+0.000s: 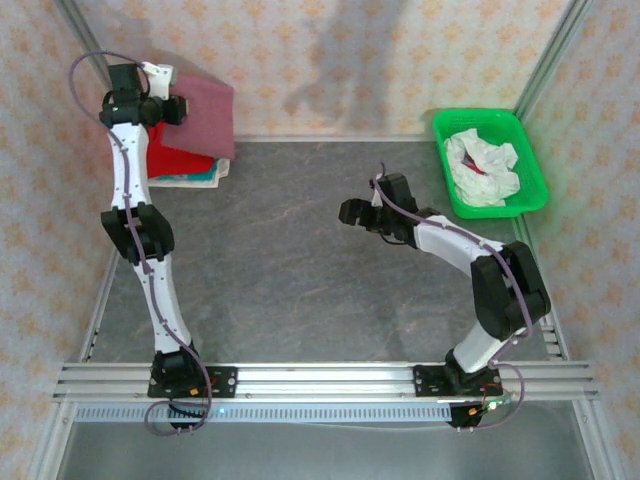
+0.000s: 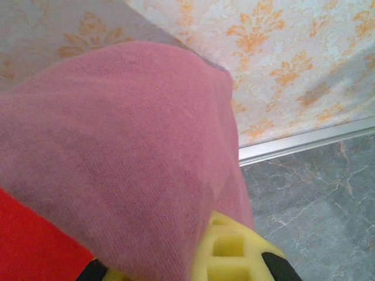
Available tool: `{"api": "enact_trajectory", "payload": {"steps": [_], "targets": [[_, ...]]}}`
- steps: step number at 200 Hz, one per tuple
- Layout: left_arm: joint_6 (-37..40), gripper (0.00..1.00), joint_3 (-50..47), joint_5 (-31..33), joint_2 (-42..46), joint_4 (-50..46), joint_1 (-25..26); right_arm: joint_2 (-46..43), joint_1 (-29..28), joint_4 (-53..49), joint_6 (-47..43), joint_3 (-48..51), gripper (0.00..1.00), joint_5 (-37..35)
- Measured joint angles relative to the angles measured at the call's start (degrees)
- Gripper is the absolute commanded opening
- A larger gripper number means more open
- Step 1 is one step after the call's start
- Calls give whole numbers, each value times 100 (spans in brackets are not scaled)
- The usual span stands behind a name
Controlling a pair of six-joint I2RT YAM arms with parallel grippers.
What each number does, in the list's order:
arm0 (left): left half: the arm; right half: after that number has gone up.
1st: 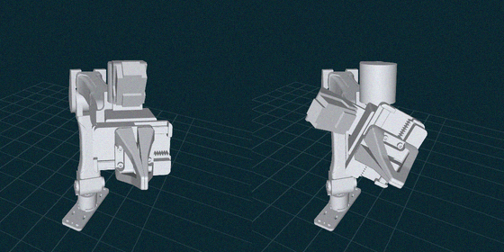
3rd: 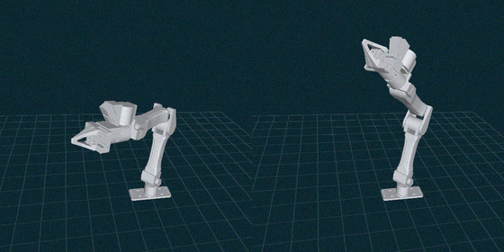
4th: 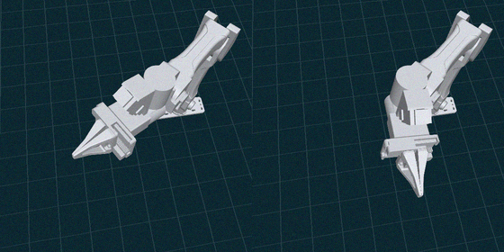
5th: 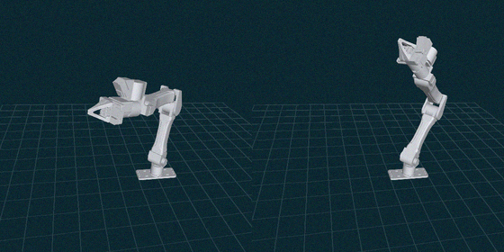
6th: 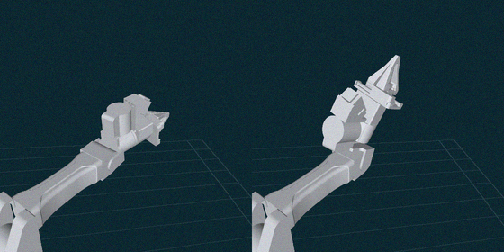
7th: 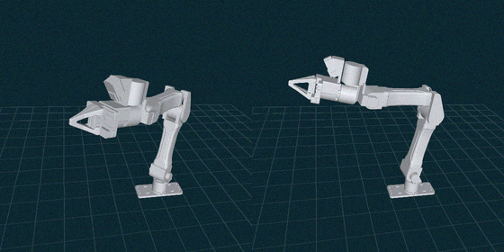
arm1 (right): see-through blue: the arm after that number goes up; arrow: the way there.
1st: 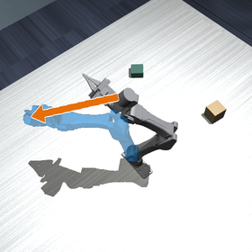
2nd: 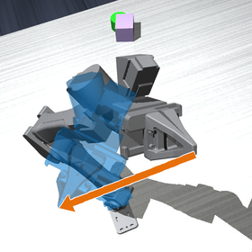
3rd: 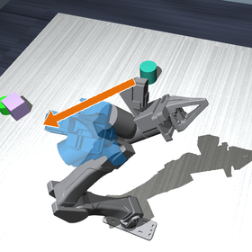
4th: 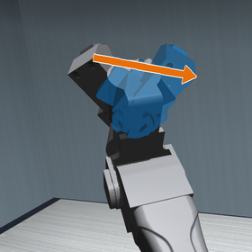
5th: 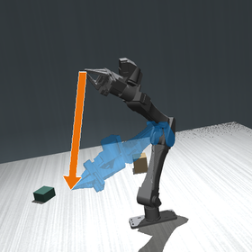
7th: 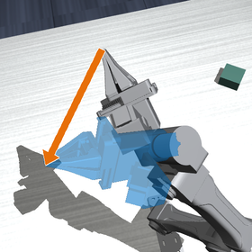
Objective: Fold and stack the t-shirts
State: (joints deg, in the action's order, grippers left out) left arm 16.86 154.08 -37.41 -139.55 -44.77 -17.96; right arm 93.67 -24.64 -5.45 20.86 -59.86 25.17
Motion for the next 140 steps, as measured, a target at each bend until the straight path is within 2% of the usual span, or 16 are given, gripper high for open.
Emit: {"api": "enact_trajectory", "payload": {"steps": [45,59,76,81,97,101,140], "targets": [[129,0,372,-275,-601,466,-444,-140,0,-564,-44,-332,81,-144],[243,0,380,-214,-837,595,-590,-232,0,-686,-46,-422,81,-166],[391,0,380,151,-1121,723,-717,-308,-7,-785,-44,-538,81,-188],[433,17,380,264,-1191,763,-732,-317,-7,-798,-42,-568,81,-188],[516,86,380,723,-1366,916,-750,-341,-33,-824,-39,-638,81,-249],[520,98,380,863,-1401,955,-741,-343,-39,-831,-39,-649,81,-251],[487,100,382,1910,-1377,1311,-688,-354,-164,-826,-37,-651,81,-330]]}}
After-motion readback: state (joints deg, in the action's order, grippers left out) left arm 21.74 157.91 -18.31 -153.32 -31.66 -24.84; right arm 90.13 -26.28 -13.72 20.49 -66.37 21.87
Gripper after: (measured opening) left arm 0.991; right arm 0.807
